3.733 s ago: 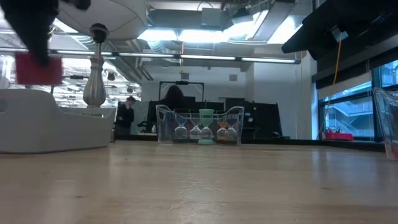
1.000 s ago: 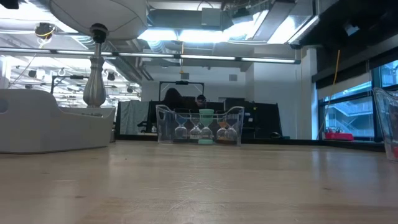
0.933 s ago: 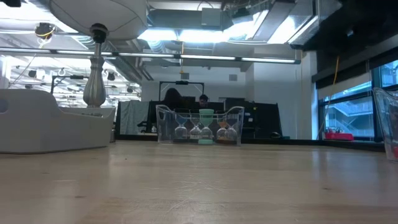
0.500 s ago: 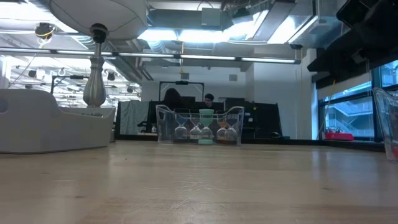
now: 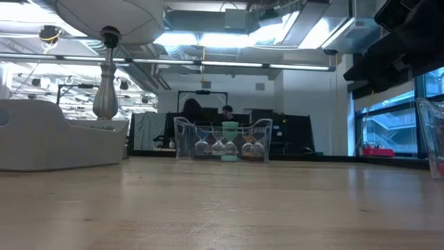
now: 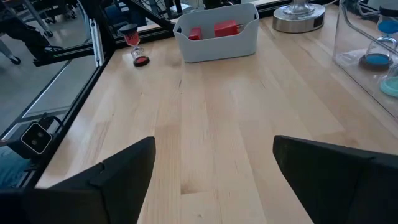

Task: Pick & Place Office items
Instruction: Put the red hourglass into the top transparent bin

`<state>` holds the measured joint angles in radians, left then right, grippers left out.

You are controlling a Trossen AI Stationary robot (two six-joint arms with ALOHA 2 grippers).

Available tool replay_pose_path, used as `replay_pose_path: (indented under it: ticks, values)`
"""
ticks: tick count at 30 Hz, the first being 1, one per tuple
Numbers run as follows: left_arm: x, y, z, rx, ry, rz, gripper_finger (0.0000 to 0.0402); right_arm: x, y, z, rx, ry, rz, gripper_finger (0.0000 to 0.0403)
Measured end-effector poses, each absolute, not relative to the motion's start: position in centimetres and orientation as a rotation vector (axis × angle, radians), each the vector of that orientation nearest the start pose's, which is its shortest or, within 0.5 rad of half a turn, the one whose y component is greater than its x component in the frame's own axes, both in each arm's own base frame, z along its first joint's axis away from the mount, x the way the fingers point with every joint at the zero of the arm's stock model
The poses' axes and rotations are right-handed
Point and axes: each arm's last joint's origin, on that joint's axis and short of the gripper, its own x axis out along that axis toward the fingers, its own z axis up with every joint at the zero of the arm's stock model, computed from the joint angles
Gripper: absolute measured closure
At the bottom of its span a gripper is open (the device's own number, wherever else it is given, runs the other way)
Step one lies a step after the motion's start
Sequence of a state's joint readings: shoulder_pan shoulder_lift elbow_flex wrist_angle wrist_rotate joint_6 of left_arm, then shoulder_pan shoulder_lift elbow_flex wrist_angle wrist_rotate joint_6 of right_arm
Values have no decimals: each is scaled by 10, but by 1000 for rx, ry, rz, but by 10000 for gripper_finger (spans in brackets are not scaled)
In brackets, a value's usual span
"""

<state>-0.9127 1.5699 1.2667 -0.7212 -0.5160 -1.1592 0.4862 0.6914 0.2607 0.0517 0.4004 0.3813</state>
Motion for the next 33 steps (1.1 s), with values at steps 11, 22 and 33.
replay_pose_path:
  ticks: [11, 22, 33]
  values:
    - [232, -244, 254, -657, 960, 170, 155, 140, 61, 189, 214, 352, 16, 76]
    - [237, -213, 244, -557, 1110, 337, 154, 140, 61, 189, 211, 352, 17, 76]
    - [222, -206, 240, -617, 1320, 469, 85, 140, 61, 189, 211, 352, 17, 76]
